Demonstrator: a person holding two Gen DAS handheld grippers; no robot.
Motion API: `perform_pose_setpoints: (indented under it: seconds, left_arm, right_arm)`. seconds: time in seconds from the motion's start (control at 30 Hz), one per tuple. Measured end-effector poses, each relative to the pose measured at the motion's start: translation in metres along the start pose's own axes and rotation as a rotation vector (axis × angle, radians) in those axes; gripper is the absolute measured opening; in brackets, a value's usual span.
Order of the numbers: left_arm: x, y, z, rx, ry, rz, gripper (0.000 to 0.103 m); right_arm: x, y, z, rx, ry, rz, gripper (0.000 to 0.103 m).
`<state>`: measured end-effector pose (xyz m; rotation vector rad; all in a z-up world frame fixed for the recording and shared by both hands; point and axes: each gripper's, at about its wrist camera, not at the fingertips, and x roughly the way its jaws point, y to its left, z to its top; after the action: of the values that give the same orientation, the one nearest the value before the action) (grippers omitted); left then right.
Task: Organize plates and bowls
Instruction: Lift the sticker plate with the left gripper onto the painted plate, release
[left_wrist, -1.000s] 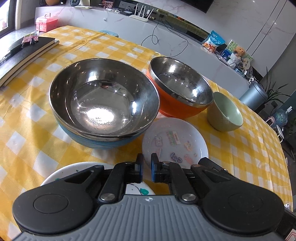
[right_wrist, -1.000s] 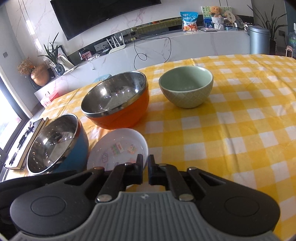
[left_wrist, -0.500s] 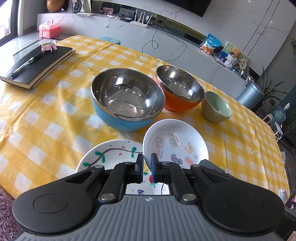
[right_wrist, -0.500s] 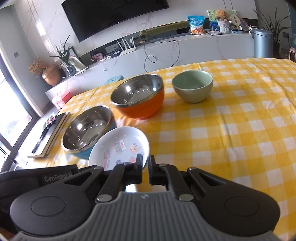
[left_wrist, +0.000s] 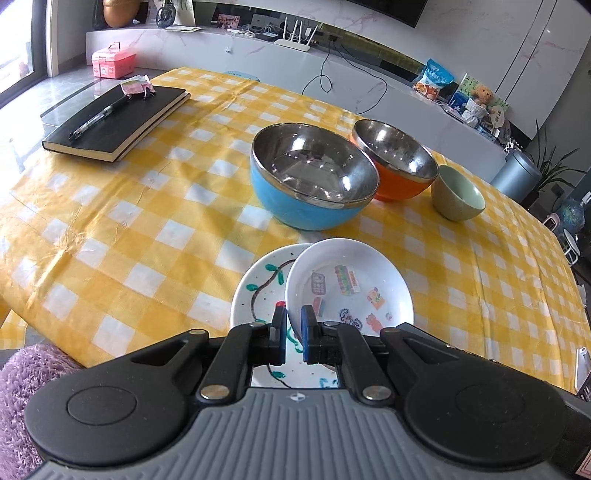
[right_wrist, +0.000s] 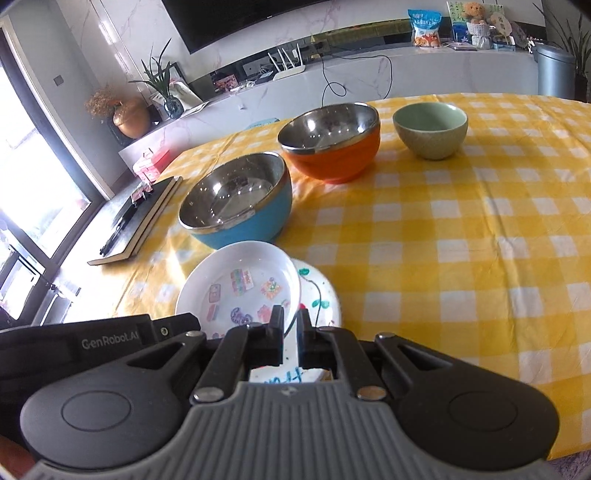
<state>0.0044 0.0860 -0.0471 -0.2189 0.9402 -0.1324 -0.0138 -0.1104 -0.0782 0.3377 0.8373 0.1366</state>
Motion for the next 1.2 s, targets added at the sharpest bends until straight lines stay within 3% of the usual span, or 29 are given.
perform_pose_setpoints:
  seconds: [0.5, 0.9, 1.2]
  left_arm:
    - [0.02, 0.014, -0.008, -0.035, 0.056, -0.012, 0.008]
    - [0.022, 0.005, -0.008, 0.019, 0.06, 0.023, 0.01]
    - [0.012, -0.001, -0.003, 0.046, 0.035, 0.023, 0.031]
  right_arm:
    - [0.019, 0.001, -0.004, -0.002, 0.043, -0.024, 0.003]
    - [0.023, -0.004, -0.006, 0.006, 0.052, -0.006, 0.007]
    - [0.015, -0.007, -0.005, -0.01, 0.022, 0.001, 0.02]
